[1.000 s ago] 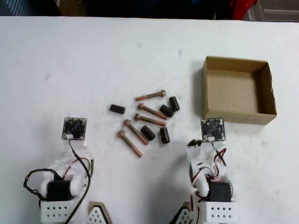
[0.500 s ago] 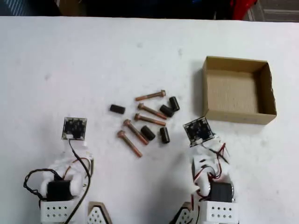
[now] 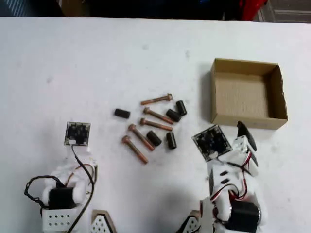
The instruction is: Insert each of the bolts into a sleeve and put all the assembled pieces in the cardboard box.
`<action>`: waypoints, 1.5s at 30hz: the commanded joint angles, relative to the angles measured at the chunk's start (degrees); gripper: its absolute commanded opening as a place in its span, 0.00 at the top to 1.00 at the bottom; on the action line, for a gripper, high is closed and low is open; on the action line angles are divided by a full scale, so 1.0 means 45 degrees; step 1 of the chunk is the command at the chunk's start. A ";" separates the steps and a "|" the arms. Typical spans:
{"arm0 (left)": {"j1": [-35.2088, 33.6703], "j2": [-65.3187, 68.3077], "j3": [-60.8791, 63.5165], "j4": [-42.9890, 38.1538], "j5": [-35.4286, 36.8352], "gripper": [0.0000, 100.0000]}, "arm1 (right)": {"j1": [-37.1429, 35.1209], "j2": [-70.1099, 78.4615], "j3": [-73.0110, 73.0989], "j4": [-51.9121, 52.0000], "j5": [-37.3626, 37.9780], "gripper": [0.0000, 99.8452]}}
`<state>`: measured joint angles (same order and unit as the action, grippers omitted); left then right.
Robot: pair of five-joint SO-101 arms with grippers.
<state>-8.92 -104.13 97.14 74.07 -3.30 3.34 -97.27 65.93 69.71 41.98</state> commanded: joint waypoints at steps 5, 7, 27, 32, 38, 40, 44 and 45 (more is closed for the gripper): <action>-0.0029 -0.0107 -0.0039 -0.0098 -0.0059 0.97 | 0.0068 0.5675 -0.3653 0.0029 -0.1563 0.83; -0.0029 -0.0107 -0.0039 -0.0098 -0.0059 0.97 | -0.0049 0.7238 -0.4513 0.0029 -0.2188 0.83; -0.0029 -0.0107 -0.0039 -0.0098 -0.0059 0.97 | -0.3546 1.9468 -1.0647 0.1162 -0.5216 0.82; -0.0029 -0.0107 -0.0039 -0.0098 -0.0059 0.97 | -0.3702 2.1460 -1.2054 0.2120 -0.5744 0.82; -0.0029 -0.0107 -0.0039 -0.0098 -0.0059 0.97 | -0.4327 2.3062 -1.3324 0.1885 -0.5646 0.82; -0.0029 -0.0107 -0.0039 -0.0098 -0.0059 0.97 | -0.4230 2.3414 -1.4007 0.1573 -0.5646 0.82; -0.0029 -0.0107 -0.0039 -0.0098 -0.0059 0.97 | -0.4093 2.4371 -1.5160 0.0947 -0.5568 0.83; -0.0029 -0.0107 -0.0039 -0.0098 -0.0059 0.97 | -0.4073 2.4684 -1.5394 0.0811 -0.5392 0.83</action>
<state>-8.92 -104.13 97.14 74.07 -3.30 -15.30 12.35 1.58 75.52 16.66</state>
